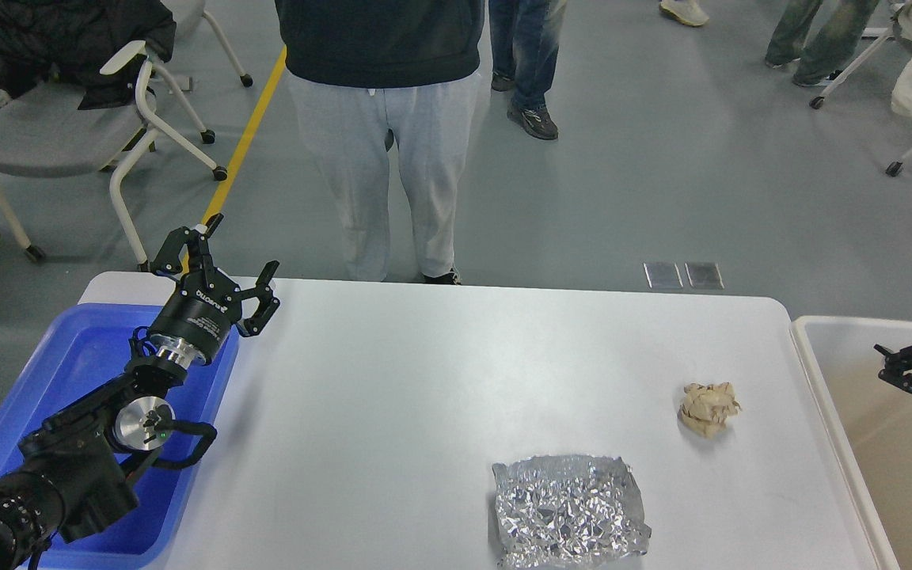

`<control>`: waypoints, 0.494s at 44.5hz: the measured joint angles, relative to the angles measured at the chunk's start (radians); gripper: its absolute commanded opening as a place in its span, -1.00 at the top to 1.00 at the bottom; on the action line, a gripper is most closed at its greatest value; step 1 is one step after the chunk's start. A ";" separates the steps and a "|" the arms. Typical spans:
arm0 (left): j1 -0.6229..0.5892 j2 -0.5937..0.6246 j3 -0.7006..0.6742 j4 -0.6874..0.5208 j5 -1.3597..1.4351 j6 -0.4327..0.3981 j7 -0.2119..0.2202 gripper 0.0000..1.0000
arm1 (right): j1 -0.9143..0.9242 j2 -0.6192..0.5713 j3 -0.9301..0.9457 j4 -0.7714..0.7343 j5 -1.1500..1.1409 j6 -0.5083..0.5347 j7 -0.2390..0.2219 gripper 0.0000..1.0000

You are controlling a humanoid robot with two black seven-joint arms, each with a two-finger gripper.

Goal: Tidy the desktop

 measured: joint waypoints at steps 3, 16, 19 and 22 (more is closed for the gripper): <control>0.000 0.000 0.000 0.000 0.000 0.000 0.000 -1.00 | 0.002 -0.012 0.049 0.083 0.007 0.000 0.001 -1.00; 0.000 0.000 0.000 0.000 0.000 0.000 0.000 -1.00 | 0.010 0.060 0.229 0.290 0.021 0.008 0.003 -1.00; 0.000 0.000 0.000 0.000 0.000 0.000 0.000 -1.00 | 0.011 0.100 0.262 0.314 0.023 0.010 0.004 -1.00; 0.000 0.000 0.000 0.000 0.000 0.000 0.000 -1.00 | 0.011 0.125 0.278 0.323 0.023 0.010 0.005 -1.00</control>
